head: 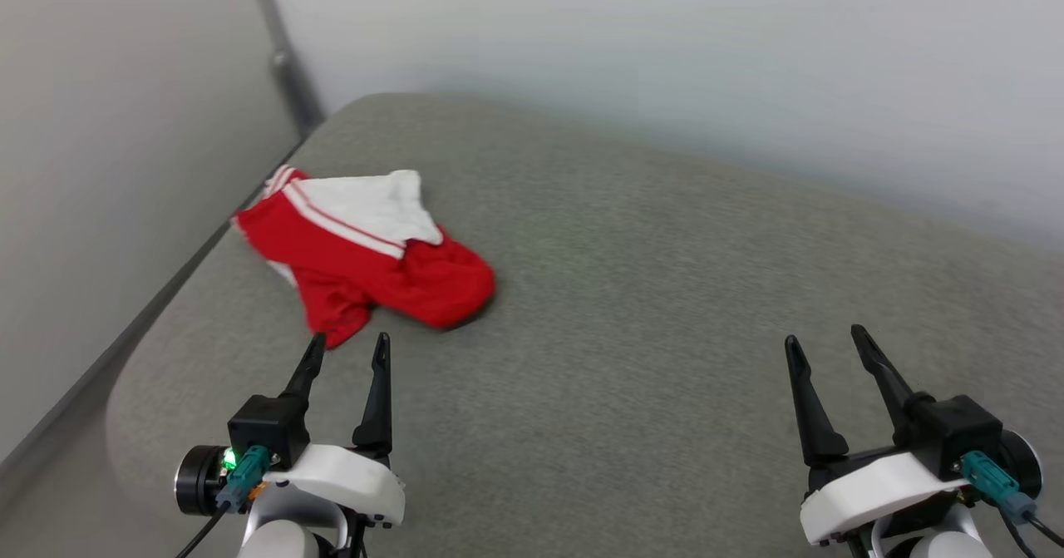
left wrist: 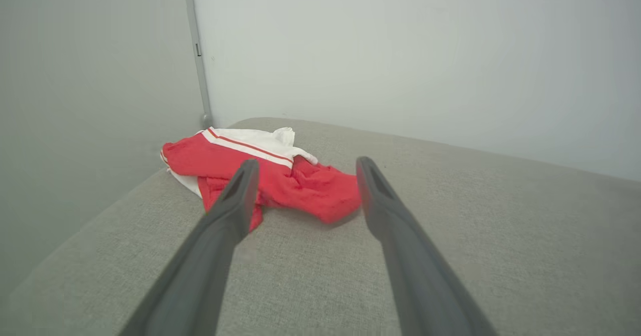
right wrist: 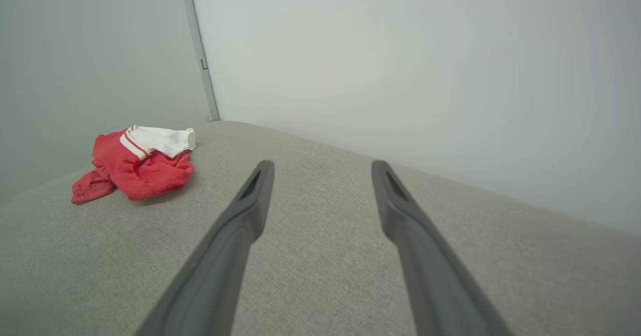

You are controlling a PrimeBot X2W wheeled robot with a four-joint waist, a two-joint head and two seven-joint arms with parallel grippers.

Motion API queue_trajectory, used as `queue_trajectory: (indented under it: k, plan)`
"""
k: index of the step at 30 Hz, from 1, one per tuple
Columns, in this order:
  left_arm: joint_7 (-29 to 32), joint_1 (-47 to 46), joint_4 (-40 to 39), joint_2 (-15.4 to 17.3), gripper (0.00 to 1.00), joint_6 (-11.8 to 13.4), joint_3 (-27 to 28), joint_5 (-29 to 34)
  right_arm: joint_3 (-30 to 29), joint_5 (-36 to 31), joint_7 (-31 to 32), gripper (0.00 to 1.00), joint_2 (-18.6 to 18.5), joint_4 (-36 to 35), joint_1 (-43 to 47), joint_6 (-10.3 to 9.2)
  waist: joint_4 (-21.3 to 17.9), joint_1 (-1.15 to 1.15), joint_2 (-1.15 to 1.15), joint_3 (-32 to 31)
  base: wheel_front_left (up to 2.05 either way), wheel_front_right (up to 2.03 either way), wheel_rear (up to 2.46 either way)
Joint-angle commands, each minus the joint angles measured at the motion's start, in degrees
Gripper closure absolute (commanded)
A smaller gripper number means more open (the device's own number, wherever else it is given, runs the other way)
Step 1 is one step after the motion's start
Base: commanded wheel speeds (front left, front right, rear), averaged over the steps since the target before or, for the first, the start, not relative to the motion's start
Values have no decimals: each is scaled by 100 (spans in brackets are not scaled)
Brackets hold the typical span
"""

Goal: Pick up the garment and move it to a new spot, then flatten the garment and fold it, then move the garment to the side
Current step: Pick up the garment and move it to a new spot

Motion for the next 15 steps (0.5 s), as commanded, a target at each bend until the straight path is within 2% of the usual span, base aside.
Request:
queue_trajectory:
  k: [1,8,15]
  plan:
    - [-16,-51,-39,-8,0,30,20,-3,2,-46,24,0,7,-38,-63,-4,440,0,0,33,0,0,0]
    - [-16,-87,-101,-12,0,12,100,-115,68,-104,77,0,7,-83,-131,-4,810,0,0,81,0,0,0]
    - [-16,-57,-168,-11,0,53,187,-198,164,-150,113,0,6,-64,-251,-4,862,0,0,168,0,0,0]
